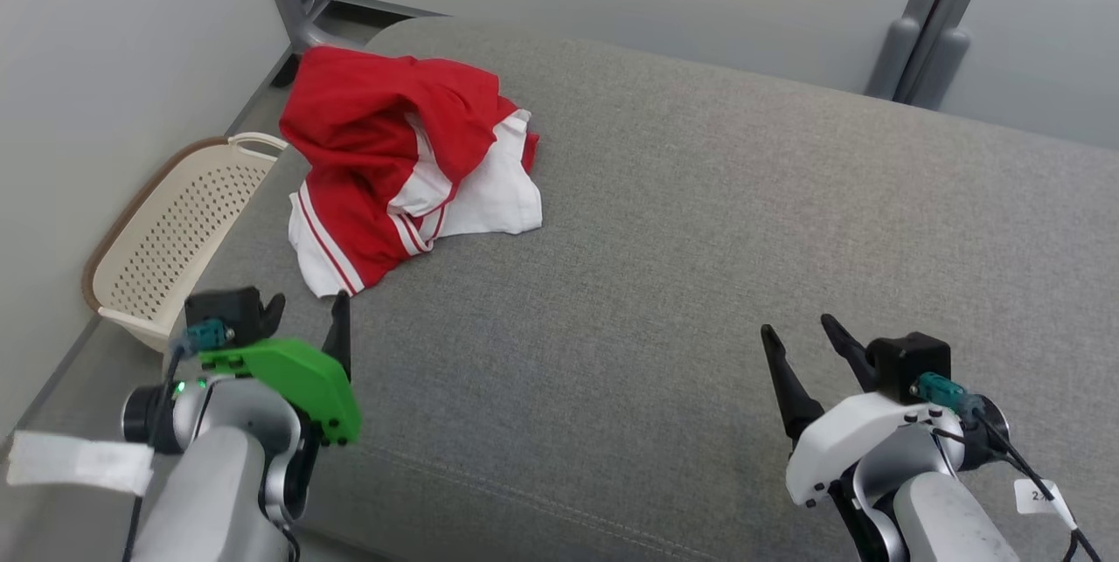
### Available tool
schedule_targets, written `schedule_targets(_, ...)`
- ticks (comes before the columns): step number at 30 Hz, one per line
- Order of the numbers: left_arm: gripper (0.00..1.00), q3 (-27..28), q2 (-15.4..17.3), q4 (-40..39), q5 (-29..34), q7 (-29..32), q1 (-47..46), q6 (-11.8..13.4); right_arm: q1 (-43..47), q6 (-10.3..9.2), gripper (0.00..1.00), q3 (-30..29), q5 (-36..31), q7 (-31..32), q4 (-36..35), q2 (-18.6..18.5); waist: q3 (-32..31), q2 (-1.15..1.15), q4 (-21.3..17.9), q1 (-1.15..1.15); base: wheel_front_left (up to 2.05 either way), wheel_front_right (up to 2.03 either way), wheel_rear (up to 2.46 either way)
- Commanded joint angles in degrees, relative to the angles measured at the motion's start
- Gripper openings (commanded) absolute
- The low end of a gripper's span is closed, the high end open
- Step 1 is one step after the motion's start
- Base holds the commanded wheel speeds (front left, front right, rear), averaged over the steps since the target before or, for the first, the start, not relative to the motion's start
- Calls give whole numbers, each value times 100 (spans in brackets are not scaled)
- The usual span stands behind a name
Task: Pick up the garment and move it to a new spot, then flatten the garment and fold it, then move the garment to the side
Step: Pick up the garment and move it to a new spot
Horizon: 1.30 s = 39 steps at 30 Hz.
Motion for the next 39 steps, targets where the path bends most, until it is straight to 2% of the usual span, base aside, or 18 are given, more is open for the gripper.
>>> schedule_targets(1,100,-2,-40,129,-60,83,-321,-62,-82,0,100,31,-70,64,-117,-27,256,0,-76,0,0,0,0)
schedule_targets(9,100,86,-82,923,-305,495,-1712,-265,-116,0,100,256,-290,452,-716,-28,826,0,-441,0,0,0,0)
schedule_targets(12,100,148,-6,1175,-392,730,-2170,-290,-113,0,100,274,-377,578,-944,-27,1021,0,-587,0,0,0,0)
schedule_targets(17,100,-29,315,1461,-67,1090,-2867,-168,-76,0,100,225,-512,756,-1294,-26,1315,0,-765,0,0,0,0)
schedule_targets(21,100,-206,569,1597,133,1395,-3327,-262,-54,0,100,185,-562,882,-1520,-26,1540,0,-877,0,0,0,0)
schedule_targets(27,100,-446,857,1695,444,1705,-3755,-289,-58,0,100,178,-645,981,-1759,-26,1857,0,-1014,0,0,0,0)
schedule_targets(32,100,-493,1026,1845,550,1676,-3928,-144,-48,0,100,231,-656,1007,-1850,-25,2075,0,-1129,0,0,0,0)
schedule_targets(39,100,-418,1054,2128,426,1620,-3920,-92,-64,0,100,212,-687,1022,-1894,-25,2246,0,-1184,0,0,0,0)
